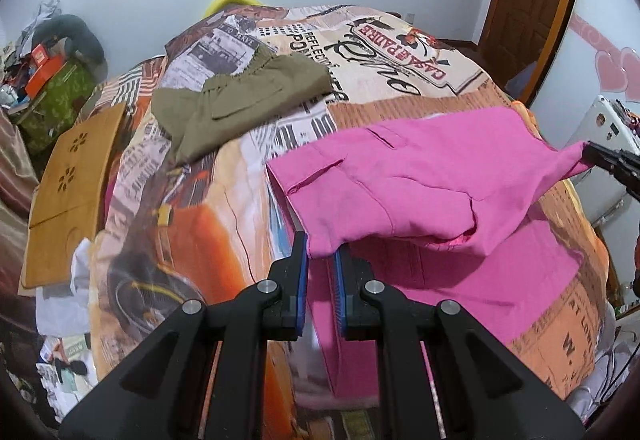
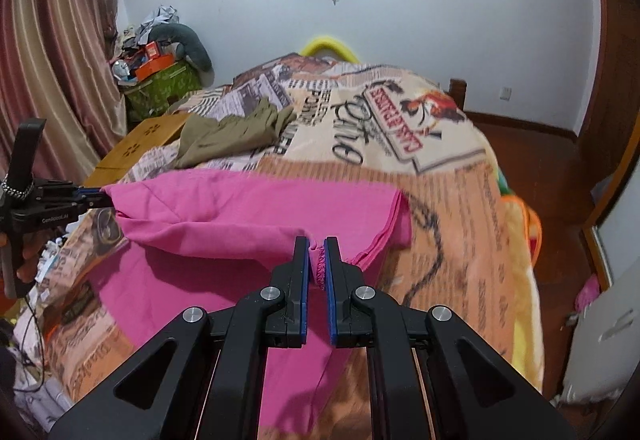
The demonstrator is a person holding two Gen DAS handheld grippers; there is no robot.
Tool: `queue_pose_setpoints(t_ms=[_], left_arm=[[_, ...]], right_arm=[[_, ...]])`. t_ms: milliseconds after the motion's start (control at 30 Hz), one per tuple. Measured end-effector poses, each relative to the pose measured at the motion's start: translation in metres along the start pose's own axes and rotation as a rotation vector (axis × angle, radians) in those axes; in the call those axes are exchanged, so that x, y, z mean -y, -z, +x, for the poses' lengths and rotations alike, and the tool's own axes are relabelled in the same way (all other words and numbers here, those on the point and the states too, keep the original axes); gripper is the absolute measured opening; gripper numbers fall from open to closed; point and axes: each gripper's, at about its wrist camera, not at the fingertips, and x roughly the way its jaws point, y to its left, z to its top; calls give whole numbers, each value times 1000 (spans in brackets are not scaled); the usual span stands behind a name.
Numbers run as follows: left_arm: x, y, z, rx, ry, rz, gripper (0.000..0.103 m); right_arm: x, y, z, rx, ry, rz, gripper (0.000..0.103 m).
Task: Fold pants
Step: 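Lift the hem with both grippers and fold it over toward the waistband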
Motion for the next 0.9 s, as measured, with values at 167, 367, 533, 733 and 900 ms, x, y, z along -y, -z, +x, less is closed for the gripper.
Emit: queue_pose_setpoints(t_ms=[167,367,533,733,900], left_arm=[[2,20,-10,8,-4,-4,11],[5,39,-18,9,1,-22,11],[6,53,-20,-3,-3,-31,10],[1,68,-12,-45,-17,-37,10],[-1,76,-12,-57,-38,-27,10]], right_arm=[[0,27,-7,-25,-6,51,6],[-1,48,-15,-42,-12,81,6],[-8,55,-20,-48,-15,62,6],[-8,68,-16,-81,-24,56,6],[-6,78,-9,-139,-18,57,7]])
